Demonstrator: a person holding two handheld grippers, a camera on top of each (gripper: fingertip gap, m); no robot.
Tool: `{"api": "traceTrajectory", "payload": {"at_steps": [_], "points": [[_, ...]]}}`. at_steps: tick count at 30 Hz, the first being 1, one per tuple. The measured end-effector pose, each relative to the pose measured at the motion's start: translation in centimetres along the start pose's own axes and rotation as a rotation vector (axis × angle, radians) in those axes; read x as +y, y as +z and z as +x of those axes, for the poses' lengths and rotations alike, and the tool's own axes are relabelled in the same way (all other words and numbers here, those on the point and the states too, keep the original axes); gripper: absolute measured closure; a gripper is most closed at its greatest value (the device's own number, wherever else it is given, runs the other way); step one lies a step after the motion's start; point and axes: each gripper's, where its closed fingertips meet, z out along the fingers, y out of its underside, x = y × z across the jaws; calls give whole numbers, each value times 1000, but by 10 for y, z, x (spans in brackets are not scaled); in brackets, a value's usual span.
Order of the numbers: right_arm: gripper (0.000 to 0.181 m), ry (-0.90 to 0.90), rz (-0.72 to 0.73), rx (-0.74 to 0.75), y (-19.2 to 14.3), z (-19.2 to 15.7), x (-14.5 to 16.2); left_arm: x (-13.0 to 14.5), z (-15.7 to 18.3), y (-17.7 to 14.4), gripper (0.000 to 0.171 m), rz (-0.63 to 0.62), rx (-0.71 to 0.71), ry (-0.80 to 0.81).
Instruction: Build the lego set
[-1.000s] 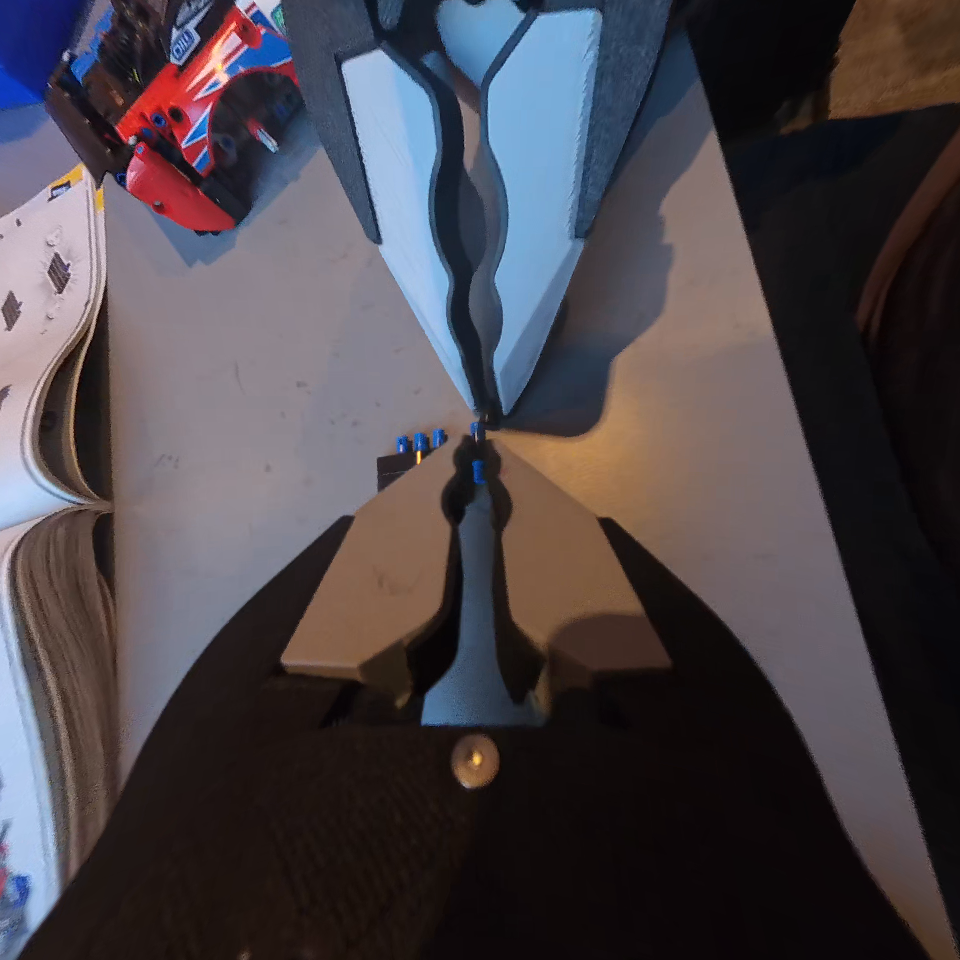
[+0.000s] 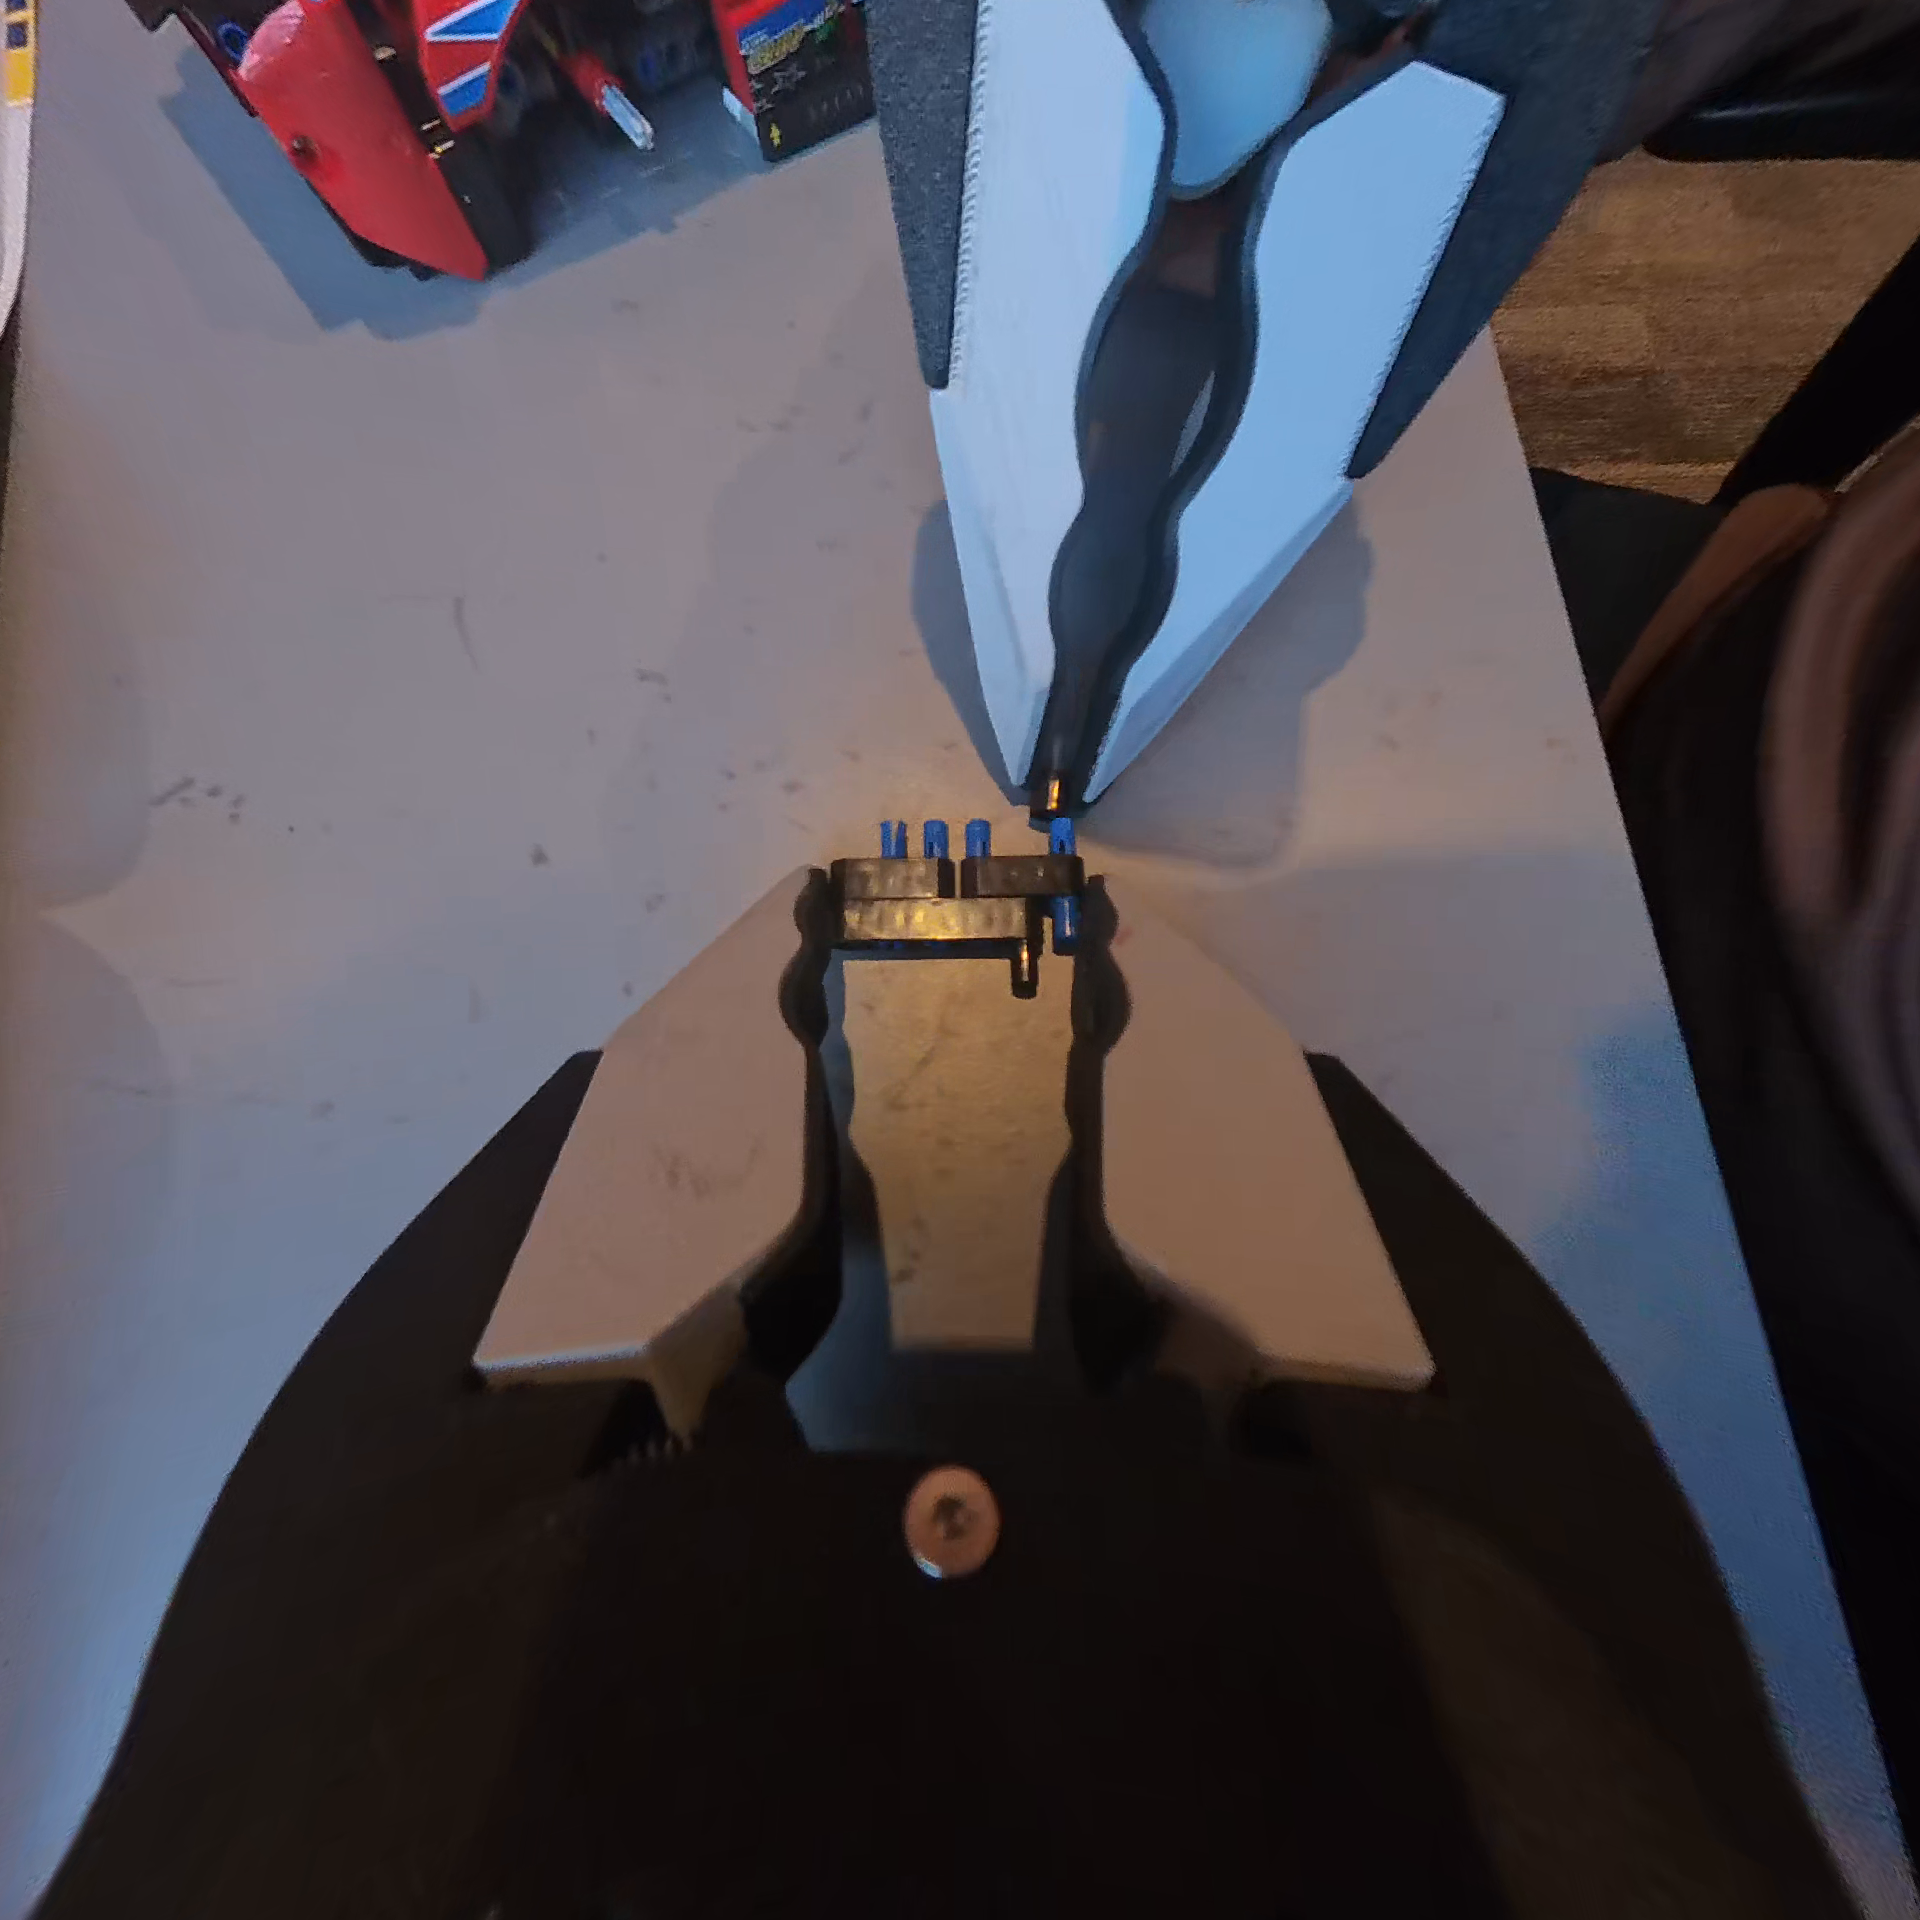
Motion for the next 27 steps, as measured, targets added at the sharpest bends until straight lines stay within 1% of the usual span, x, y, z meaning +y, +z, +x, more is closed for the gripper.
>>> {"api": "traceTrajectory", "payload": {"at_steps": [6, 9, 17, 20, 25, 27], "points": [[174, 24, 5, -68, 1, -1, 0, 0, 0, 0, 125, 1, 5, 9], [174, 1, 4, -70, 1, -1, 0, 0, -1, 0, 125, 2, 7, 0], [175, 15, 2, -93, 2, -2, -1, 0, -2, 1, 125, 2, 5, 0], [175, -26, 2, -82, 2, -3, -1, 0, -2, 1, 125, 2, 3, 0], [175, -157, -17, -27, 1, -4, -2, 0, -2, 1, 126, 2, 3, -2], [175, -182, -28, -15, 1, -3, -3, 0, -2, 1, 126, 2, 3, -2]]}}
